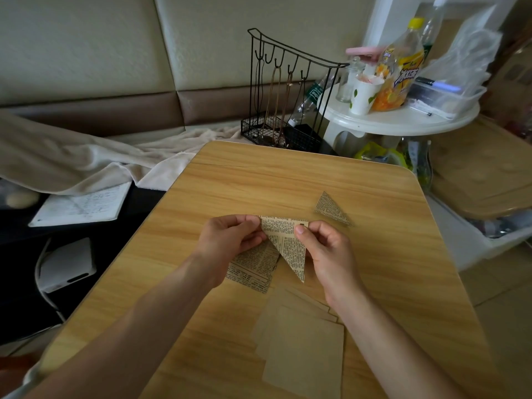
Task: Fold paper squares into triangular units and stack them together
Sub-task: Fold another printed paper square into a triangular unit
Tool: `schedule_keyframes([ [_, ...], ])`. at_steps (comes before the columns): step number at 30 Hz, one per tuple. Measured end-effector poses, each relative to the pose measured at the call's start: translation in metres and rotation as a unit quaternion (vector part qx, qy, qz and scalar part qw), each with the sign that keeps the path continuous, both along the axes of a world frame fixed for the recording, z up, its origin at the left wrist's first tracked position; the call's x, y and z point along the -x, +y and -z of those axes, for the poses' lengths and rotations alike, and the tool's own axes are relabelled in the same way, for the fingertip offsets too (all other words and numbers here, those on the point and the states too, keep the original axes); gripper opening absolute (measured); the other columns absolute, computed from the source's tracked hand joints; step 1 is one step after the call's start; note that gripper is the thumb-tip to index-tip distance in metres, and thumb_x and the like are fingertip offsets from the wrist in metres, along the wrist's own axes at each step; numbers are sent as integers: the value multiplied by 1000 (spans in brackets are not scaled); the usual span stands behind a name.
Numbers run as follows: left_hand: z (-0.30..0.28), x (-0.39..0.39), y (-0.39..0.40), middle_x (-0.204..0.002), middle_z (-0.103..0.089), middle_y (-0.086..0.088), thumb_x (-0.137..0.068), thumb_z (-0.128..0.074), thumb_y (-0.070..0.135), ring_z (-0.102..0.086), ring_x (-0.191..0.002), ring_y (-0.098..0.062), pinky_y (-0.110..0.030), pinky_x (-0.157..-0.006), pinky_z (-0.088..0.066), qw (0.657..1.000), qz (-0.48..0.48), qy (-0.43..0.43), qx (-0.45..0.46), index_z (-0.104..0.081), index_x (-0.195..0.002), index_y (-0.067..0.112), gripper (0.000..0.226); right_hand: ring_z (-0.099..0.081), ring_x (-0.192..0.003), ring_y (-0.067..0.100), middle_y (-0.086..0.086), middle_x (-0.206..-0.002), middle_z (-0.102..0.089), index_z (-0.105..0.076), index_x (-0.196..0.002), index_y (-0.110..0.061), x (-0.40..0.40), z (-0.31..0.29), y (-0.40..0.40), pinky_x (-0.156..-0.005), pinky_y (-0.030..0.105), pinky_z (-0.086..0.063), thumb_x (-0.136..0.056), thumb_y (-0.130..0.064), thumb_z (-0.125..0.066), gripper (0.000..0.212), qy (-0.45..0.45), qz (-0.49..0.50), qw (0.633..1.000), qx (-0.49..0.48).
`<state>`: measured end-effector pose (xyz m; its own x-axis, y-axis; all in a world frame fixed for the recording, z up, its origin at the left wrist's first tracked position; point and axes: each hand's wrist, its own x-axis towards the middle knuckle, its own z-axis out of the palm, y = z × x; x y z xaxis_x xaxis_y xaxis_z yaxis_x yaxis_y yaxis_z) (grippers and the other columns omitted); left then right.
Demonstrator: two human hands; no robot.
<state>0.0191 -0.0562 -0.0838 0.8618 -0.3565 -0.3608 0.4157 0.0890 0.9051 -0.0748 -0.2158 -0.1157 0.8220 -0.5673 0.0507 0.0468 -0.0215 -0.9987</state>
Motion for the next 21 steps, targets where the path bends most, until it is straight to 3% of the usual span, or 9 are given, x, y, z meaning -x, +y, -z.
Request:
schedule_keyframes([
  [7, 1, 0, 1, -93, -75, -18, -95, -69, 8, -75, -85, -22, -25, -83, -62, 1000, 7, -7, 6, -71, -105, -9, 19, -46, -72, 13, 5, -74, -51, -64, -76, -11, 2, -2, 0, -64, 20, -40, -95, -21, -74, 23, 13, 9, 1000, -9],
  [11, 1, 5, -3, -87, -70, -14, -87, -78, 14, -71, -84, -18, -27, -87, -61, 999, 52, -9, -3, -69, -93, -10, 26, -48, -75, 16, 9, -77, -53, -65, -83, -3, 2, -3, 2, -70, 28, -41, -96, -21, -73, 24, 12, -1, 1000, -11],
  [16, 2, 10, -5, -82, -73, -16, -84, -81, 11, -76, -84, -28, -26, -78, -63, 996, 79, -12, -30, -65, -101, -21, 39, -45, -72, 14, 9, -75, -51, -63, -82, 0, 4, -5, 1, -63, 20, -40, -96, -18, -72, 24, 4, 7, 1000, -3],
  [21, 1, 8, -3, -80, -76, -21, -85, -80, 10, -77, -77, -26, -24, -72, -63, 995, 70, -43, -65, -72, -92, -11, 23, -45, -71, 15, 7, -73, -49, -63, -82, 1, 4, -6, 4, -67, 26, -40, -96, -19, -73, 26, 9, -6, 1000, -5],
])
